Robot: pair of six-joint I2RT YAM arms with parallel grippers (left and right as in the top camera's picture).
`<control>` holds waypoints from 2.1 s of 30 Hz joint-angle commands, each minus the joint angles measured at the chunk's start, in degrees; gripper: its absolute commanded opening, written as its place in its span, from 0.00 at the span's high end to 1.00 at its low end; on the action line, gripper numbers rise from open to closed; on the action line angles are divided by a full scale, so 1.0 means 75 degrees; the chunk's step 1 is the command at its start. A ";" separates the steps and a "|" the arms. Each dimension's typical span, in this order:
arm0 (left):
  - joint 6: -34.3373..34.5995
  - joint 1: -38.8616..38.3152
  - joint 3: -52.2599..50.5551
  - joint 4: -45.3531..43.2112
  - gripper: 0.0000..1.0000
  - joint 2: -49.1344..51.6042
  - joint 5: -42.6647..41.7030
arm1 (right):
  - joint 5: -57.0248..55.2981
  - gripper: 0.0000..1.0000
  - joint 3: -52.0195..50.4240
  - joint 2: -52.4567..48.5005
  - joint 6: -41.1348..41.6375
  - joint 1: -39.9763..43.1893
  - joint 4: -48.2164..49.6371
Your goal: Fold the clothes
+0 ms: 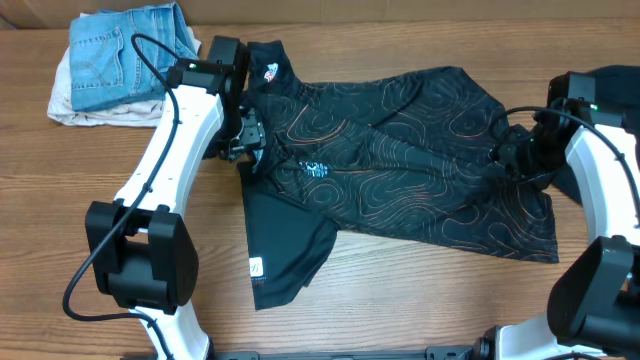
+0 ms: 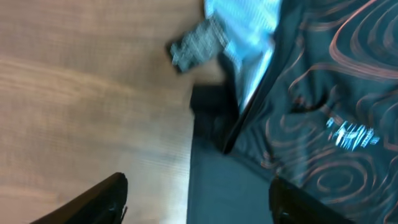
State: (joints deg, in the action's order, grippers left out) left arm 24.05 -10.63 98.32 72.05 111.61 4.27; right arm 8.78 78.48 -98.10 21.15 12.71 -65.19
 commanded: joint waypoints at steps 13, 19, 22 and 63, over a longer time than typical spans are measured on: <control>0.0662 -0.0038 0.0178 0.1719 0.19 -0.1341 0.0248 | 0.0047 0.32 0.0067 0.0015 -0.0026 -0.0032 -0.0061; 0.0746 -0.0047 0.0163 0.2215 0.17 -0.2276 0.0204 | 0.0047 0.17 0.0067 0.0015 -0.0020 -0.0029 -0.0076; 0.0761 -0.0137 0.0090 0.2565 0.16 -0.2553 -0.0064 | 0.0047 0.09 0.0067 0.0015 0.0003 -0.0029 -0.0061; 0.3060 -0.2034 -0.7414 -0.2544 0.09 -0.2798 -0.2326 | 0.0047 0.00 0.0067 0.0015 0.0003 -0.0029 -0.0073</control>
State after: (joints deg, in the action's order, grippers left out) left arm 45.54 -25.52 45.32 54.28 91.13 -11.44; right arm 8.80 78.48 -98.10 21.02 12.69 -65.87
